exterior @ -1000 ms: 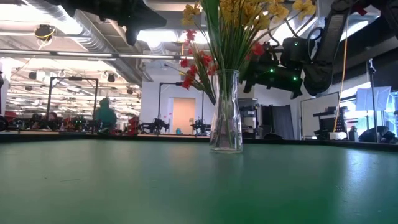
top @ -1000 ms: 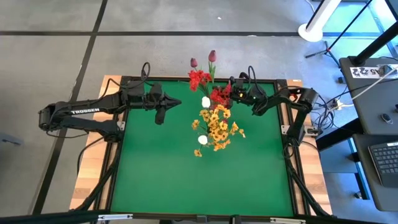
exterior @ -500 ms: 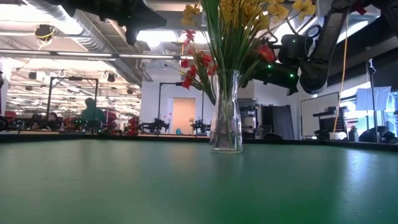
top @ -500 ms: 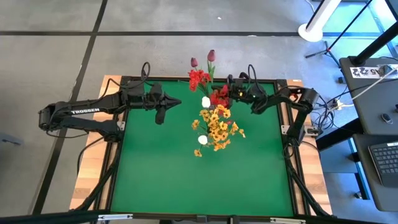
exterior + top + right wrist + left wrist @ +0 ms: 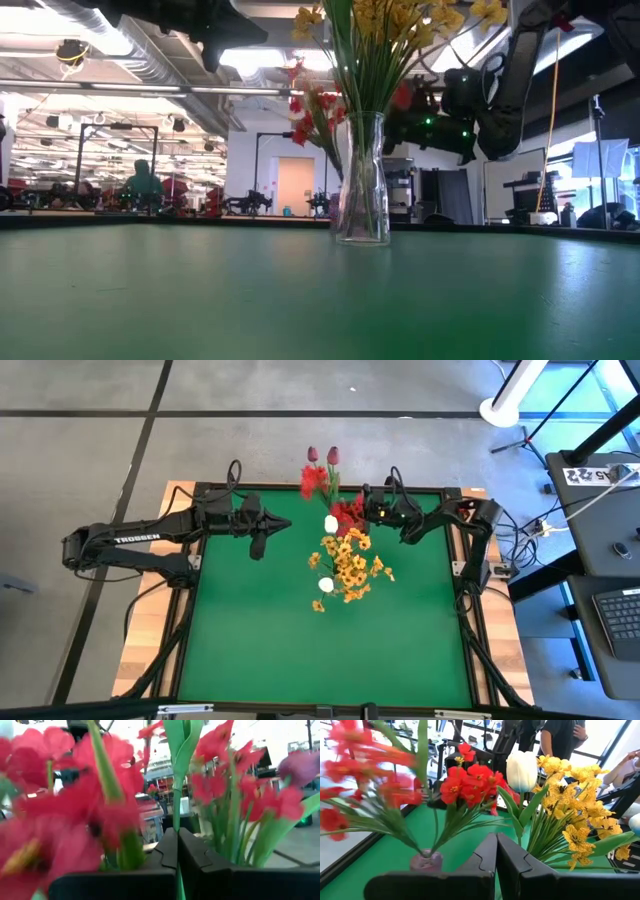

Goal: Sort flowers into vase by color
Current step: Put the red tulip into the violet vase

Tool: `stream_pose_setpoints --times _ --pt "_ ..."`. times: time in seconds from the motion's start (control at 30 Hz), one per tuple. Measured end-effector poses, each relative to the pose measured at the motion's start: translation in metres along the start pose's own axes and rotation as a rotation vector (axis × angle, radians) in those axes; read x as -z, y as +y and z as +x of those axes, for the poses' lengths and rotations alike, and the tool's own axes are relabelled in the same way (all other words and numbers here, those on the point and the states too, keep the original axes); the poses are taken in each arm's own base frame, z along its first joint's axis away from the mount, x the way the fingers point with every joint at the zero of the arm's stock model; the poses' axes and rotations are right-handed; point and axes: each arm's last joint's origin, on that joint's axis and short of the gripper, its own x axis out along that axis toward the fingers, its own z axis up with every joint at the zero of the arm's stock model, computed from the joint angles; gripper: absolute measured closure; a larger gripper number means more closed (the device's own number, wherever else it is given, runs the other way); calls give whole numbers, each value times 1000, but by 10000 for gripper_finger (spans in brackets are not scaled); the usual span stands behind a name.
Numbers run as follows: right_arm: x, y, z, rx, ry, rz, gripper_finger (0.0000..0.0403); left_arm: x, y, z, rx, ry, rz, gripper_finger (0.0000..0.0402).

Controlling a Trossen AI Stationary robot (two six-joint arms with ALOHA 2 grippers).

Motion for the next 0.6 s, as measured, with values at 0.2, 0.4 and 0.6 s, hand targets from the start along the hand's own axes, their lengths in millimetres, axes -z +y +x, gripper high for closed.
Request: stream_pose_setpoints --times 0.2,0.4,0.6 --pt "6 -1 -1 1 13 7 403 0 0 0 0 0 0 401" --pt "7 -1 -1 -37 38 21 403 0 0 0 0 0 0 401" --pt "15 -2 -1 -37 110 59 403 0 0 0 0 1 0 401"
